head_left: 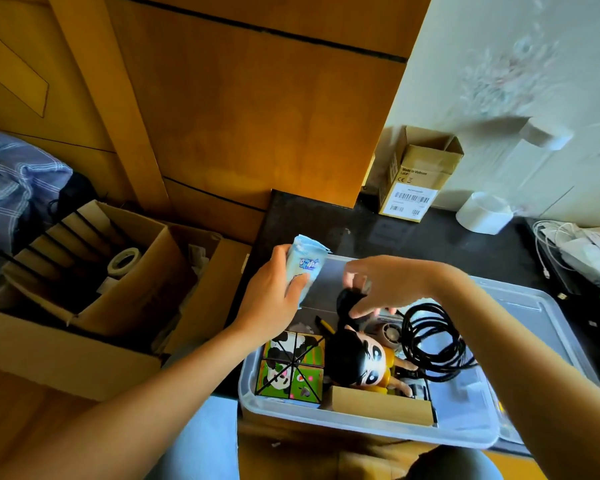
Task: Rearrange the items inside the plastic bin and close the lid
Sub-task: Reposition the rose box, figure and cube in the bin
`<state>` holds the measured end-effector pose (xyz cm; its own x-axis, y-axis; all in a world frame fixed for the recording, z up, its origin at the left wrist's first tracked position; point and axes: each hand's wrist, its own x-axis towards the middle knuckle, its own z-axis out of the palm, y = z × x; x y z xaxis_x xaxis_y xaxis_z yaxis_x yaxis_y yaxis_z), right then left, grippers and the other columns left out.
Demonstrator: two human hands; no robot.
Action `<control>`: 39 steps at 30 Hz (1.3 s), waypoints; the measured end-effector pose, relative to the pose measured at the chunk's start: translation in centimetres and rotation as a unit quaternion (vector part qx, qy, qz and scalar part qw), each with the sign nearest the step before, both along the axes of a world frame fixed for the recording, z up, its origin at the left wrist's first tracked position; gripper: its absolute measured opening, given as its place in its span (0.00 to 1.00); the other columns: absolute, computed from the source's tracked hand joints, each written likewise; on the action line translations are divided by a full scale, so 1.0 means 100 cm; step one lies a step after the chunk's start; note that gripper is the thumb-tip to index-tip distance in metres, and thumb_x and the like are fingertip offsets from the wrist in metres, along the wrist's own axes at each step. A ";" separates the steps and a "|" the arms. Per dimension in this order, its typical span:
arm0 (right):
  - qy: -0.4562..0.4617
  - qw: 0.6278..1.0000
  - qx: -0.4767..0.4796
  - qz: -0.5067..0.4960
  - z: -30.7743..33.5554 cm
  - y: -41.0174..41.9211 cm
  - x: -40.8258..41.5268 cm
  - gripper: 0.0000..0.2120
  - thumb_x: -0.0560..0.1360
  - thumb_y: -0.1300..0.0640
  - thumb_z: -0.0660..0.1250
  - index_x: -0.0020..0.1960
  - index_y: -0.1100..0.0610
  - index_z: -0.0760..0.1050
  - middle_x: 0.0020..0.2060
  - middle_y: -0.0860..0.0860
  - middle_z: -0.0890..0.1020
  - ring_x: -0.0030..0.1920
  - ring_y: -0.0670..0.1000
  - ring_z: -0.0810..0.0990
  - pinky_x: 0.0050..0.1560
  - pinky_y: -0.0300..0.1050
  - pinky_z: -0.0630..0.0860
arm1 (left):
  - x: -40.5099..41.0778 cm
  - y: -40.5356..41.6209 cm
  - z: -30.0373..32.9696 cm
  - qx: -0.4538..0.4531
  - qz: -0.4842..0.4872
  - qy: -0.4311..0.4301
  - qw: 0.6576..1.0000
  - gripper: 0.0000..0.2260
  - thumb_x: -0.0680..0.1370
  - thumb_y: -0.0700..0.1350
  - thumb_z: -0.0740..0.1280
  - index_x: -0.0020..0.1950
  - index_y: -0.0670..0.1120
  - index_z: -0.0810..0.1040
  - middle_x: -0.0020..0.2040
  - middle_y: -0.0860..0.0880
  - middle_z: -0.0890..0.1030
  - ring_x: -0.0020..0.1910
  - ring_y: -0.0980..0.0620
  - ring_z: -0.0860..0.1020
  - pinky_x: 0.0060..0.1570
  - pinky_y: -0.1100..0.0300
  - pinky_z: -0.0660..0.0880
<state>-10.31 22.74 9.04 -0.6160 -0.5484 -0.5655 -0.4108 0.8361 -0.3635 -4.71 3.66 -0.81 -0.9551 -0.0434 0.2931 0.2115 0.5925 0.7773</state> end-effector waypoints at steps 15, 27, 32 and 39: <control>0.081 0.994 0.057 0.037 -0.040 -0.023 0.008 0.15 0.79 0.52 0.60 0.63 0.56 0.74 0.59 0.52 0.78 0.58 0.53 0.76 0.60 0.45 0.70 | 0.002 0.003 -0.002 -0.014 0.004 0.005 1.000 0.14 0.79 0.45 0.63 0.63 0.45 0.65 0.55 0.48 0.78 0.44 0.54 0.76 0.31 0.70 0.71; 0.030 0.968 0.175 0.178 -0.123 -0.072 -0.017 0.14 0.78 0.57 0.61 0.62 0.60 0.74 0.57 0.57 0.77 0.57 0.57 0.75 0.53 0.45 0.71 | -0.003 0.002 -0.003 -0.033 0.015 0.005 0.999 0.15 0.80 0.45 0.61 0.65 0.45 0.65 0.59 0.47 0.77 0.52 0.52 0.76 0.36 0.74 0.68; 0.032 0.986 0.124 0.111 -0.112 -0.062 -0.012 0.16 0.76 0.60 0.63 0.63 0.59 0.72 0.58 0.56 0.77 0.56 0.57 0.75 0.54 0.47 0.72 | -0.002 0.002 -0.002 -0.030 0.011 0.004 0.999 0.15 0.79 0.45 0.62 0.65 0.45 0.65 0.58 0.47 0.78 0.51 0.51 0.77 0.35 0.70 0.67; 0.117 0.992 -0.025 0.035 -0.015 0.004 0.008 0.11 0.79 0.57 0.60 0.59 0.52 0.75 0.54 0.47 0.78 0.51 0.48 0.75 0.53 0.42 0.71 | 0.001 0.002 0.000 -0.003 0.009 0.002 1.000 0.13 0.79 0.45 0.62 0.62 0.46 0.65 0.54 0.48 0.78 0.45 0.52 0.77 0.36 0.63 0.72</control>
